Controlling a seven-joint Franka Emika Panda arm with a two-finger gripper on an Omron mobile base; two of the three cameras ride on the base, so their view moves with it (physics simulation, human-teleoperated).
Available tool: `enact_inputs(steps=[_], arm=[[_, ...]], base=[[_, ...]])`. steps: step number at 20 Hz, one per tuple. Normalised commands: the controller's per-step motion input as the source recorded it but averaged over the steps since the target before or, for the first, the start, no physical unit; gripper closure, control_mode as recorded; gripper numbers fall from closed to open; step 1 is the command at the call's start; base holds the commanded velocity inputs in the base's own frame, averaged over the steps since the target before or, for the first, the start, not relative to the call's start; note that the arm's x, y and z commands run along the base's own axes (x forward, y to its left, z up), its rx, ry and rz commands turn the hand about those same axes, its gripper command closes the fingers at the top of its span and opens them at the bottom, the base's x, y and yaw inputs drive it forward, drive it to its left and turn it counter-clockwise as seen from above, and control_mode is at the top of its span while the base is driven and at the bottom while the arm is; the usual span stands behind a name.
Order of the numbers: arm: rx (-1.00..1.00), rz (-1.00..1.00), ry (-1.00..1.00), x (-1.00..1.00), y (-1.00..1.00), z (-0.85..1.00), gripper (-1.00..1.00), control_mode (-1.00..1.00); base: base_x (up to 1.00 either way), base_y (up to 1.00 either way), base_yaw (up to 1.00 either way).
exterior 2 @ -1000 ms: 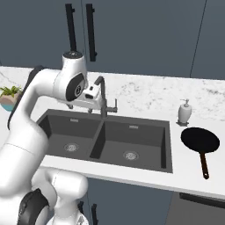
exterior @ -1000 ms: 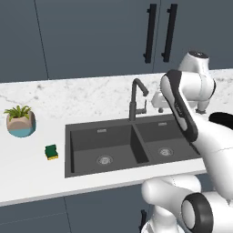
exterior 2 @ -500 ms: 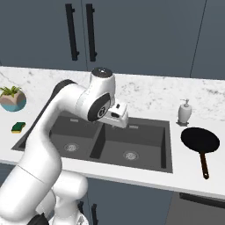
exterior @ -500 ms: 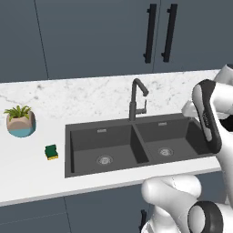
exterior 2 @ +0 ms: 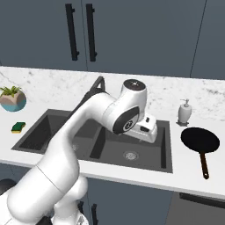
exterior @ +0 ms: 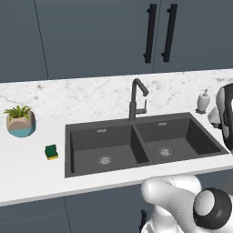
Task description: Pick the pan and sponge and place them into the sink. Then turn on the water.
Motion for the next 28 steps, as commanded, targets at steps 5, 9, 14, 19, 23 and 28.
enact_inputs(steps=[5, 9, 14, 19, 23, 28], arm=[[0.0, -0.06, 0.15, -0.09, -0.92, -0.2, -1.0, -1.0], [0.0, -0.09, 0.11, 0.0, -0.74, -0.31, -1.0, -1.0], [0.0, -0.08, 0.05, 0.0, -0.49, -0.37, -1.0, -1.0], [-0.01, -0.02, 0.01, 0.11, -0.35, -0.32, -1.0, -1.0], [-0.03, 0.0, 0.0, 0.19, -0.36, -0.31, -1.0, -1.0], [-0.06, 0.0, 0.0, 0.22, -0.37, -0.32, -1.0, -1.0]], base=[[0.0, 0.0, 0.0], [0.0, 0.0, 0.0], [0.0, 0.0, 0.0], [0.0, 0.0, 0.0], [0.0, 0.0, 0.0], [0.0, 0.0, 0.0]])
